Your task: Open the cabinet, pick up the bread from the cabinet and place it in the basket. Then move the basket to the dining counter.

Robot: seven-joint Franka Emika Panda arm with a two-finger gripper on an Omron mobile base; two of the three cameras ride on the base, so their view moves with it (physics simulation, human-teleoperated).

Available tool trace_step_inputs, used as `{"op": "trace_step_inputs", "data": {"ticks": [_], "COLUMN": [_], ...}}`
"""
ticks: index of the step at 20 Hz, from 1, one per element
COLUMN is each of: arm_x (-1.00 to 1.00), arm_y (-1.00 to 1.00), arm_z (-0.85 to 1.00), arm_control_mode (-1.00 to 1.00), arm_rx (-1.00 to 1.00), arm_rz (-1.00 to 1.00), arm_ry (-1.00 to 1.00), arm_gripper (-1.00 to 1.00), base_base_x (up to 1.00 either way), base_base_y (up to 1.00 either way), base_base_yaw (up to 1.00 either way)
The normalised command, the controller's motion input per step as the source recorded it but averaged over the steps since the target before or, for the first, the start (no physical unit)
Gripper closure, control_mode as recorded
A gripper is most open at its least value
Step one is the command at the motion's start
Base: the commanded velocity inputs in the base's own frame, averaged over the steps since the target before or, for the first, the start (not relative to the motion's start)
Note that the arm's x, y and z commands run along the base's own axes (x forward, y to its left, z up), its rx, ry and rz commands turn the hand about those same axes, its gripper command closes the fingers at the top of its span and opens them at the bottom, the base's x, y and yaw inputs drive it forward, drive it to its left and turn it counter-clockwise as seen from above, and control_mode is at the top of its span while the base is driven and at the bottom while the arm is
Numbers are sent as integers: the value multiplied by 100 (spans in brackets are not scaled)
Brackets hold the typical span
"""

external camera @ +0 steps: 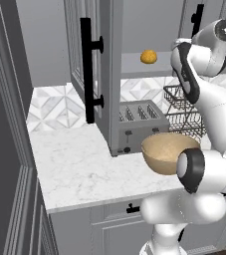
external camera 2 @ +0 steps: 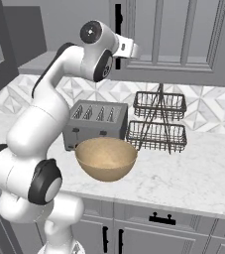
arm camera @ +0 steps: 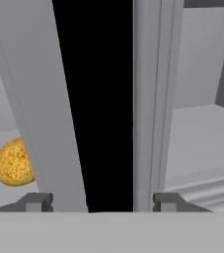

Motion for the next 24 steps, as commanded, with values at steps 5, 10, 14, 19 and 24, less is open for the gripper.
{"op": "trace_step_inputs", "data": {"ticks": [5, 10, 14, 19, 24], "arm_x": [-1, -38, -63, -73, -69], "arm_y": [-6, -11, -24, -29, -32], "arm_z": [0, 0, 2, 4, 4], "arm_control_mode": [-100, -100, -100, -100, -100], "arm_rx": [1, 0, 1, 0, 0], "arm_rz": [0, 0, 0, 0, 0], "arm_ry": [0, -1, 0, 0, 0], "arm_gripper": [100, 100, 100, 100, 100], "base_base_x": [0, 0, 0, 0, 0], "base_base_y": [0, 0, 0, 0, 0], "base_base_yaw": [0, 0, 0, 0, 0]}}
